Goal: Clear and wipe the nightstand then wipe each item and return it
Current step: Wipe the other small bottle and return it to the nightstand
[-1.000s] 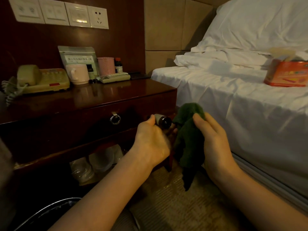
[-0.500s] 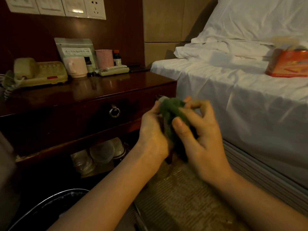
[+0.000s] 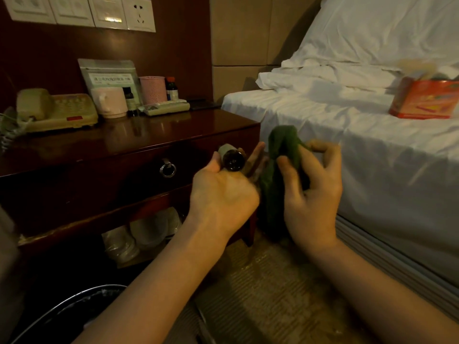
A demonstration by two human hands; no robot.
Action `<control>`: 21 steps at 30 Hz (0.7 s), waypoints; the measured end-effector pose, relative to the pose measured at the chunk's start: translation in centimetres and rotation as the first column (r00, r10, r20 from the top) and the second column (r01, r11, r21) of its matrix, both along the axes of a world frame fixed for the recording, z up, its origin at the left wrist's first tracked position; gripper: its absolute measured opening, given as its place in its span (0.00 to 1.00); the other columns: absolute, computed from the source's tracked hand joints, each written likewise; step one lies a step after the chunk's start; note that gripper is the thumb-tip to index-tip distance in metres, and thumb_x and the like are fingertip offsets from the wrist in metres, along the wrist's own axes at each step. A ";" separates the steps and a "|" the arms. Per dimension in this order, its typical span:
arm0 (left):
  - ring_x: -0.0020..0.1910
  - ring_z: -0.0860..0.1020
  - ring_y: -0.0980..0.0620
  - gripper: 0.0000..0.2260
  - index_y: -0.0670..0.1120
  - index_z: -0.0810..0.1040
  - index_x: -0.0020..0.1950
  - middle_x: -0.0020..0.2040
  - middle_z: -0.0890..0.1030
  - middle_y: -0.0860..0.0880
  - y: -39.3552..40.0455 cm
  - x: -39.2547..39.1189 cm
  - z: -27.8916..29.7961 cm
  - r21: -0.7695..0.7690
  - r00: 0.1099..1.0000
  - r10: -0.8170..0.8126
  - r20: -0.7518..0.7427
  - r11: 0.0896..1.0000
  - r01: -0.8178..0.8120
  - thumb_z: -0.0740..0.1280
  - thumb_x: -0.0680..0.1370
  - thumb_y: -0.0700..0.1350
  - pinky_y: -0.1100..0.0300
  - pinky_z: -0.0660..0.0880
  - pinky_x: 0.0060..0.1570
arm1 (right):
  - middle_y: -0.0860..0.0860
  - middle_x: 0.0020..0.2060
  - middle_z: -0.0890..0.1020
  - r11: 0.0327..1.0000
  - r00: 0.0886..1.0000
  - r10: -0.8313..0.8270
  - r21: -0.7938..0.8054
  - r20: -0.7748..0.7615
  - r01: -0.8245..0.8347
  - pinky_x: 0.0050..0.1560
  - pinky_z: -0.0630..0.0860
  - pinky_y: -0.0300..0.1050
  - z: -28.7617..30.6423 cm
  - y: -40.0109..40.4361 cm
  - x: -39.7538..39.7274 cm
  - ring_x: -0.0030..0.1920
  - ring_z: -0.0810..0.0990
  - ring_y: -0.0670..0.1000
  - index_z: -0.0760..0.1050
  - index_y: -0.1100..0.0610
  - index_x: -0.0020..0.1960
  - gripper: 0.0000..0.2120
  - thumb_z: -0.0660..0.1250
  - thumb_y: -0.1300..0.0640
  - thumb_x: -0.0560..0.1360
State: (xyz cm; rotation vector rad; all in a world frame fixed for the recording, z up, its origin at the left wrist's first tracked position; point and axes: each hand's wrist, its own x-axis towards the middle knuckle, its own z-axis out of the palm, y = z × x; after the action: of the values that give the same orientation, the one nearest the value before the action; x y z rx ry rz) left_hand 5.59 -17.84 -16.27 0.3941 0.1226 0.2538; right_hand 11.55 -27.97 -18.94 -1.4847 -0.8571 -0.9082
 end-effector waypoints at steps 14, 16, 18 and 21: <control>0.56 0.76 0.45 0.18 0.38 0.78 0.53 0.58 0.76 0.41 -1.2 0.3 -0.2 0.280 0.987 -0.144 -0.076 0.947 0.159 0.60 0.68 0.45 0.56 0.71 0.62 | 0.53 0.57 0.66 0.897 0.892 0.188 -0.441 0.411 0.014 0.38 0.79 0.49 0.6 -0.7 0.8 0.51 0.73 0.51 0.68 0.52 0.58 0.14 0.65 0.54 0.73; 0.50 0.78 0.46 0.15 0.38 0.77 0.48 0.51 0.79 0.42 -0.6 0.2 0.0 0.235 0.978 -0.184 -0.098 0.951 0.202 0.60 0.68 0.45 0.59 0.77 0.51 | 0.53 0.58 0.66 0.866 0.867 0.279 -0.498 0.413 -0.042 0.38 0.78 0.51 0.6 -0.8 1.2 0.52 0.74 0.52 0.69 0.52 0.58 0.14 0.65 0.58 0.73; 0.33 0.79 0.48 0.11 0.39 0.78 0.35 0.35 0.78 0.43 -0.3 0.1 0.0 0.223 0.978 -0.173 -0.113 0.955 0.195 0.59 0.67 0.44 0.62 0.78 0.34 | 0.53 0.59 0.66 0.836 0.857 0.344 -0.540 0.383 -0.095 0.40 0.77 0.49 0.3 -0.5 1.5 0.53 0.73 0.52 0.69 0.53 0.57 0.16 0.63 0.63 0.71; 0.27 0.77 0.49 0.16 0.41 0.77 0.27 0.28 0.76 0.45 0.2 0.6 -0.4 0.259 0.971 -0.132 -0.201 0.948 0.182 0.58 0.72 0.43 0.64 0.75 0.30 | 0.52 0.55 0.70 0.855 0.900 0.355 -0.476 0.253 -0.204 0.51 0.72 0.34 -0.4 0.5 1.5 0.54 0.74 0.49 0.72 0.54 0.53 0.18 0.65 0.70 0.67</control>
State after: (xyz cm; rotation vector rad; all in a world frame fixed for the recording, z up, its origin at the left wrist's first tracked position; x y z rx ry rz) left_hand 6.23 -17.59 -16.63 0.7029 0.2353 0.0751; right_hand 13.01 -27.51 -19.36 -1.5428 -1.5777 -0.7809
